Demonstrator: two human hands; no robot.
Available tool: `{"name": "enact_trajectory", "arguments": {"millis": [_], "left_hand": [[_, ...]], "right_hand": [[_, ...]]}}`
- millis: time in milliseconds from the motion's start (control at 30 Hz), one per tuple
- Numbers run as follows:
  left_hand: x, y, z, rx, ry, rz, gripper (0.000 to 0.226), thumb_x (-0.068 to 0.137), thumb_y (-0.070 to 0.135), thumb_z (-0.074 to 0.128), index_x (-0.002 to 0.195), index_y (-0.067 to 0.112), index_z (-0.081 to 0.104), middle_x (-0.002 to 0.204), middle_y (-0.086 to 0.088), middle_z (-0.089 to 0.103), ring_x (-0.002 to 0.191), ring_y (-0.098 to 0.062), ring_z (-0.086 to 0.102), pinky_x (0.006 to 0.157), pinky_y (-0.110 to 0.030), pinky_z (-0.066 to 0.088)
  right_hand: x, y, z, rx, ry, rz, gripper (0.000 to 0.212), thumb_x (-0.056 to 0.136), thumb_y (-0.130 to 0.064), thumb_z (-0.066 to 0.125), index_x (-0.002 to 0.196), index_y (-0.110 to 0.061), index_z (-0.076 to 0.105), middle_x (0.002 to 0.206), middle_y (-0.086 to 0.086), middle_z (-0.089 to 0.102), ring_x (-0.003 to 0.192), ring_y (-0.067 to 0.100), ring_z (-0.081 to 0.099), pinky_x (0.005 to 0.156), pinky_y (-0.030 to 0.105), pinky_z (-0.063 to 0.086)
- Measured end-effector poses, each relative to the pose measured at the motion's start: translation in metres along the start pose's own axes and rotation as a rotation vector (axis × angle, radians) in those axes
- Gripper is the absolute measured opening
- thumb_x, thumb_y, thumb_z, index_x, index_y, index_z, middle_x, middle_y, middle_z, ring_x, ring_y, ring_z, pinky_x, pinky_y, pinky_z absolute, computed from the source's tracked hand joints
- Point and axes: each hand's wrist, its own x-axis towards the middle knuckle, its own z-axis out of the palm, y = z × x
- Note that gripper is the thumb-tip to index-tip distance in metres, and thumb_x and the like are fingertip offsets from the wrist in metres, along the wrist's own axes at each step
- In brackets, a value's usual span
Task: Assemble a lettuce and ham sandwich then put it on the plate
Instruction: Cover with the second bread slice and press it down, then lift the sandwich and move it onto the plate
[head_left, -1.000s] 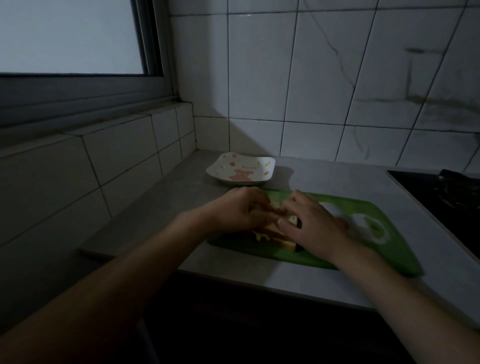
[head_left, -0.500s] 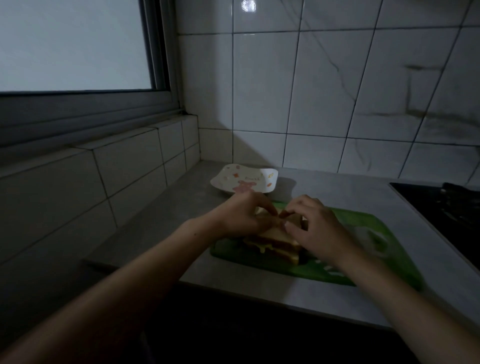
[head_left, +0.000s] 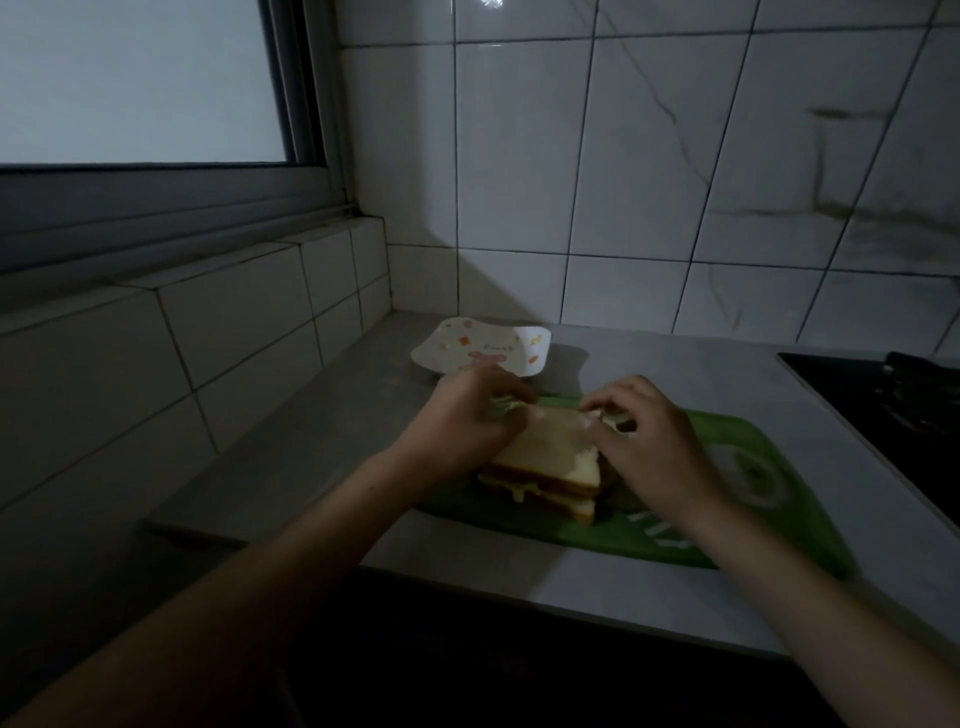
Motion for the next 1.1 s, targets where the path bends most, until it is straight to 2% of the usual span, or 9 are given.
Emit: {"name": "enact_trajectory", "arguments": {"millis": [67,200,367,500,667,733,833,967,1100], "left_hand": [[-0.003,-0.001,-0.011,-0.017,0.008,-0.104,0.025,0.091,0.016,0.064,0.115,0.018,0.071,0.124,0.001,0.064,0.110,-0.011,0.059,0.087,-0.020,0.050],[-0.013,0.007,-0.028,0.090,-0.077,-0.280,0.022,0.094,0.022,0.061,0.115,0.020,0.066,0.106,0.006,0.061,0.077,-0.001,0.058,0.058,-0.010,0.047],[-0.034,0.029,-0.028,-0.050,-0.181,-0.409,0.035,0.089,0.028,0.068,0.123,0.028,0.060,0.092,0.012,0.059,0.075,-0.004,0.063,0.051,-0.010,0.050],[-0.050,0.049,-0.028,-0.812,-0.069,-0.726,0.030,0.090,0.007,0.064,0.111,0.027,0.057,0.107,-0.010,0.065,0.090,-0.028,0.072,0.081,-0.050,0.061],[-0.054,0.053,-0.029,-1.269,0.021,-1.062,0.029,0.089,0.001,0.051,0.117,0.008,0.051,0.117,-0.027,0.059,0.101,-0.044,0.065,0.096,-0.059,0.049],[-0.052,0.055,-0.028,-1.367,-0.005,-1.133,0.027,0.090,0.003,0.048,0.117,0.004,0.047,0.121,-0.032,0.056,0.111,-0.048,0.059,0.102,-0.058,0.044],[-0.043,0.054,-0.025,-1.483,0.017,-1.158,0.020,0.092,0.001,0.044,0.112,0.001,0.042,0.103,-0.031,0.053,0.113,-0.047,0.056,0.106,-0.059,0.040],[-0.031,0.047,-0.022,-1.447,0.025,-1.181,0.030,0.090,0.001,0.050,0.119,0.001,0.043,0.109,-0.027,0.050,0.105,-0.044,0.058,0.102,-0.063,0.041],[-0.026,0.048,-0.013,-1.406,0.006,-1.188,0.004,0.093,0.004,0.052,0.095,0.002,0.049,0.098,-0.021,0.051,0.098,-0.034,0.057,0.108,-0.059,0.037]], "right_hand": [[0.006,0.004,-0.005,0.019,-0.030,0.118,0.020,0.092,-0.032,0.063,0.109,-0.022,0.069,0.113,-0.005,0.060,0.102,0.012,0.060,0.088,0.034,0.051],[0.023,0.002,-0.010,-0.005,-0.175,0.248,0.037,0.095,-0.038,0.059,0.128,-0.021,0.063,0.123,-0.002,0.063,0.111,0.016,0.058,0.090,0.035,0.047],[0.040,-0.015,-0.007,-0.066,-0.448,0.302,0.029,0.096,-0.033,0.058,0.119,-0.019,0.070,0.112,-0.003,0.068,0.104,0.016,0.062,0.087,0.036,0.049],[0.049,-0.020,-0.004,-0.112,-0.542,0.361,0.024,0.096,-0.035,0.059,0.110,-0.021,0.072,0.105,-0.003,0.068,0.099,0.017,0.063,0.093,0.043,0.051],[0.055,-0.021,-0.005,-0.141,-0.595,0.396,0.023,0.095,-0.033,0.060,0.109,-0.019,0.072,0.102,-0.004,0.066,0.100,0.017,0.062,0.096,0.043,0.049],[0.056,-0.022,-0.004,-0.144,-0.605,0.402,0.022,0.095,-0.032,0.061,0.107,-0.019,0.072,0.104,-0.002,0.067,0.100,0.017,0.062,0.096,0.043,0.048],[0.058,-0.024,-0.005,-0.136,-0.616,0.425,0.022,0.094,-0.031,0.061,0.108,-0.018,0.073,0.106,0.000,0.067,0.102,0.019,0.062,0.095,0.042,0.048],[0.061,-0.028,-0.006,-0.141,-0.643,0.437,0.020,0.094,-0.029,0.061,0.108,-0.020,0.072,0.108,0.000,0.067,0.103,0.021,0.061,0.097,0.043,0.048],[0.064,-0.031,-0.007,-0.136,-0.664,0.461,0.014,0.094,-0.029,0.060,0.100,-0.022,0.071,0.113,0.004,0.068,0.105,0.023,0.062,0.097,0.045,0.050]]}}
